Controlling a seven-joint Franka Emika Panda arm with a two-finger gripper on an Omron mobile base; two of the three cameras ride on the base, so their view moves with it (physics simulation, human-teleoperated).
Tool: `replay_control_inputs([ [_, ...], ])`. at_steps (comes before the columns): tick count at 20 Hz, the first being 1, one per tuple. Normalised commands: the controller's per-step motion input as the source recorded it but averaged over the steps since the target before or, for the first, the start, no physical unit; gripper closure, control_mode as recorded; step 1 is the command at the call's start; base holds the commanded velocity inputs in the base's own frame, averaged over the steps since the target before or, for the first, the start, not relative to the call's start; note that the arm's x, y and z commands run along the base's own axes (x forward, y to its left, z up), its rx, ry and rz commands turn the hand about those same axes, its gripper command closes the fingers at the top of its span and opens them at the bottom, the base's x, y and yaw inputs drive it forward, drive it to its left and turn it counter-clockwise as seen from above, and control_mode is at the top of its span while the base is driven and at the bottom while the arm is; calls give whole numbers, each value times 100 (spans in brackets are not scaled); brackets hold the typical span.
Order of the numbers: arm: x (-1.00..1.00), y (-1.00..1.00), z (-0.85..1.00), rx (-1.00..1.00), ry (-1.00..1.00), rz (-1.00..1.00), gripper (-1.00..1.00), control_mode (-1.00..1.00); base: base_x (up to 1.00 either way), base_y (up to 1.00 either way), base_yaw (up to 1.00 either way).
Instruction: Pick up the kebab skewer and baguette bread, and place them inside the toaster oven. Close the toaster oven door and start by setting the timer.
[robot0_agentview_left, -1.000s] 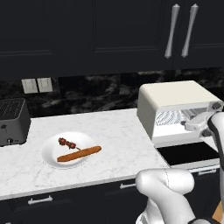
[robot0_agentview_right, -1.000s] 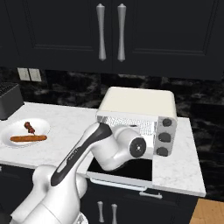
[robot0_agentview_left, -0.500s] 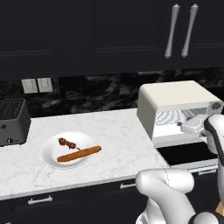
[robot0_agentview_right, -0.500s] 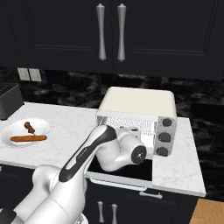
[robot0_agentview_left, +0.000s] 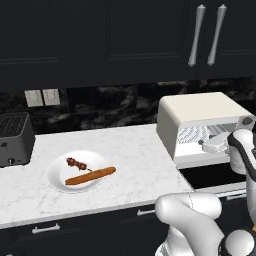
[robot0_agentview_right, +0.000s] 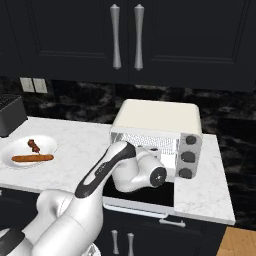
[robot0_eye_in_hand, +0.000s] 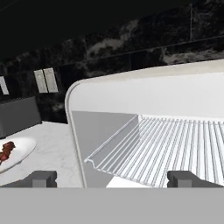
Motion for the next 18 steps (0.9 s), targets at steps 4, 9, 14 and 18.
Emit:
replay_control_inputs([
  [4,47,-2,-1,1,-1,0,-100,-100,0,0,0],
  [9,35,-4,-19,2,0,0,-100,-100,0,0,0],
  [14,24,-4,-28,1,0,0,-100,-100,0,0,0],
  [18,20,-19,-19,1,0,0,-100,-100,0,0,0],
])
